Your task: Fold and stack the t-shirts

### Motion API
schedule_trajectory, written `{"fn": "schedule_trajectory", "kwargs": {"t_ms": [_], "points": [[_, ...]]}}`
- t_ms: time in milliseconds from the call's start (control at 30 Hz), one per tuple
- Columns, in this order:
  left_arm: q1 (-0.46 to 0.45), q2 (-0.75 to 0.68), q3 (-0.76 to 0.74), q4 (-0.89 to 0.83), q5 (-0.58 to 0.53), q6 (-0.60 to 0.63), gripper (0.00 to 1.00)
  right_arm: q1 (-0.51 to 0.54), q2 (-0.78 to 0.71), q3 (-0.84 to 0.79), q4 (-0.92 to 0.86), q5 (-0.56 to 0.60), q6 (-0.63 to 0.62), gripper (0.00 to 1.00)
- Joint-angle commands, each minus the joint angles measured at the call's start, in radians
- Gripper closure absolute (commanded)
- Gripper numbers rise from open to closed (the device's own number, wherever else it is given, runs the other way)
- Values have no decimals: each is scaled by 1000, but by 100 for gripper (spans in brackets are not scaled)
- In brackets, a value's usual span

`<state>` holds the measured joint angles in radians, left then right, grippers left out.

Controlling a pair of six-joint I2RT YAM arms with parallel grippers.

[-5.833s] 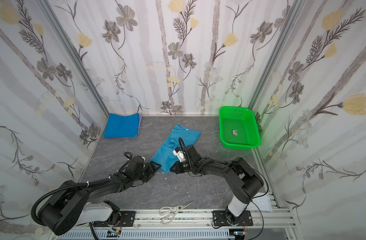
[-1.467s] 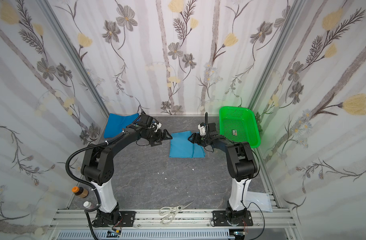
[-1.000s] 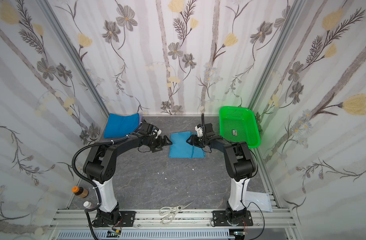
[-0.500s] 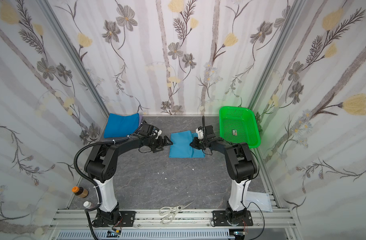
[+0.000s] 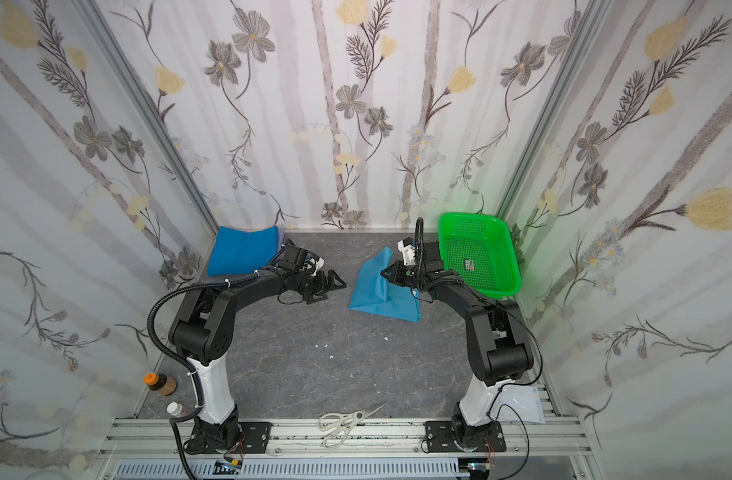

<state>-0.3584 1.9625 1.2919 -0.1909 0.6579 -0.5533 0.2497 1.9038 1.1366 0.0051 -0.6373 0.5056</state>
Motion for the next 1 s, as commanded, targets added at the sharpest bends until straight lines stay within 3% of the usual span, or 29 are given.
{"fn": "schedule_trajectory", "kwargs": {"t_ms": [0, 267, 500, 967], "points": [[0, -2, 10, 6, 8, 3, 0, -6, -21, -9, 60, -47, 10, 100], [-4, -8, 18, 3, -5, -5, 0, 39, -46, 76, 68, -116, 17, 100], [6, -28, 12, 3, -15, -10, 0, 66, -75, 81, 78, -87, 59, 100], [-3, 5, 56, -35, 8, 9, 0, -83, -80, -223, 319, -126, 136, 100]]}}
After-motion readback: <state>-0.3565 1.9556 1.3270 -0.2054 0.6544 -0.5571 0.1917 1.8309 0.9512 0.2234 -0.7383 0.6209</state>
